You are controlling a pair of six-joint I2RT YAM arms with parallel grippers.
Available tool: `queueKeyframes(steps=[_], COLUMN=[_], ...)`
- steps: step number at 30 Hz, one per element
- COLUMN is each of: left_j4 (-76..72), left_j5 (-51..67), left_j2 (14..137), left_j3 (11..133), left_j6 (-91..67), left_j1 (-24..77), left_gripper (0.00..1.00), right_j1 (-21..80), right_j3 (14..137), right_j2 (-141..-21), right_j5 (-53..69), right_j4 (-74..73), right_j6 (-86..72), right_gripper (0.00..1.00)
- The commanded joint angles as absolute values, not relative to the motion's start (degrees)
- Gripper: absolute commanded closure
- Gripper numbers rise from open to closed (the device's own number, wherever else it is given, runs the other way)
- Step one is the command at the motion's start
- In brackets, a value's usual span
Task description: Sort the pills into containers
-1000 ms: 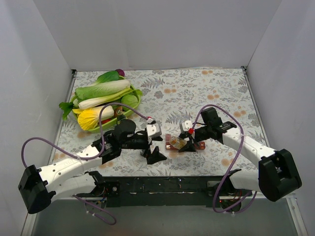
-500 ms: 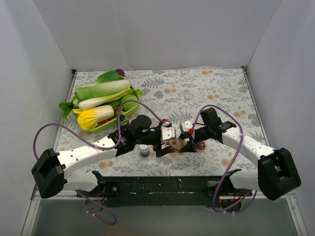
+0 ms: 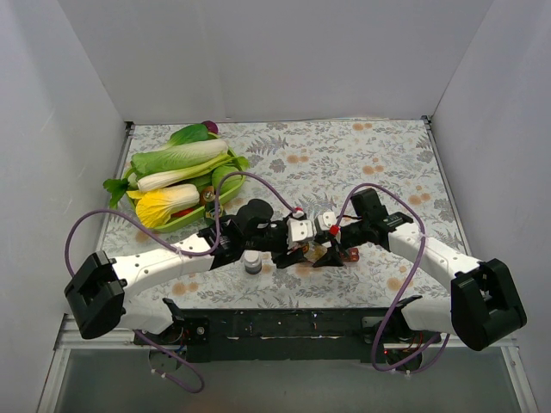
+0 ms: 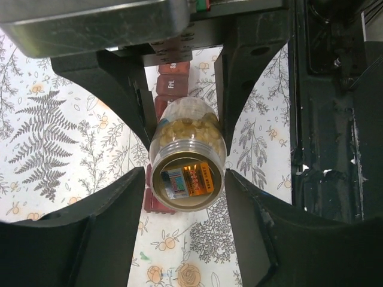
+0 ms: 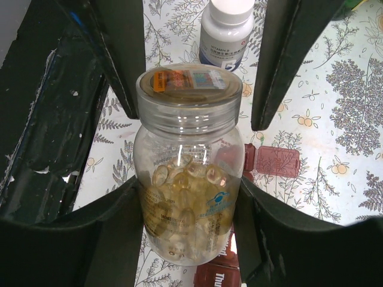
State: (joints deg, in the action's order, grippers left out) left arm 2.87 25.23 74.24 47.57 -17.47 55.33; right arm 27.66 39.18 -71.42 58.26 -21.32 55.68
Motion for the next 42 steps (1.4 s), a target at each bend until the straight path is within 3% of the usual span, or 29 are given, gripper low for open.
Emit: queueKeyframes(steps=[1,5,7,11,23,28,29,30,31,32,34,42], left_j4=[4.0,3.7,4.0,5.1,5.9,6.8,6.6,6.6,6.6,7.0,8.1,0.8], left_j5=[24.3,24.7,24.2,23.1,18.0,19.0,19.6,20.7,22.0,22.9,25.5,25.7], left_j2=[74.6,74.6,74.4,73.6,69.8,68.0,67.4,66.9,65.8,65.3,63.8,63.5], left_j3=[50.6,51.0,51.2,50.9,45.2,46.8,47.4,47.6,47.8,48.1,47.6,44.8], left_j6=[-18.4,-21.6,-23.8,-33.5,-86.9,-88.5,-83.9,-80.3,-76.8,-69.6,-62.8,-36.3], left_j1=[55.7,55.7,55.7,55.5,50.3,50.3,50.3,50.3,50.3,50.3,50.2,52.2], left_gripper=[0.50,0.76,1.00,1.00,1.00,1.00,0.97,0.87,0.49,0.30,0.03,0.02], right_j1=[27.5,27.5,27.4,27.5,27.4,27.3,27.4,27.4,27.3,27.3,27.2,27.2], right_j3=[41.4,41.4,41.4,41.4,41.0,40.9,40.9,41.0,41.0,41.0,41.0,41.0], right_j2=[-71.2,-71.2,-71.1,-71.0,-70.3,-70.2,-70.2,-70.2,-70.2,-70.2,-70.0,-70.0], right_j5=[60.3,60.1,60.0,59.5,56.3,55.4,55.5,55.5,55.8,56.4,57.0,58.1], right_j4=[-21.9,-21.9,-21.9,-21.8,-18.5,-17.8,-17.9,-18.0,-18.1,-18.3,-18.9,-19.4], right_j6=[56.2,56.4,56.3,56.3,53.2,52.5,52.4,52.4,52.5,52.6,53.2,54.0], right_gripper=[0.96,0.96,0.96,0.96,0.96,0.96,0.96,0.96,0.96,0.96,0.96,0.96])
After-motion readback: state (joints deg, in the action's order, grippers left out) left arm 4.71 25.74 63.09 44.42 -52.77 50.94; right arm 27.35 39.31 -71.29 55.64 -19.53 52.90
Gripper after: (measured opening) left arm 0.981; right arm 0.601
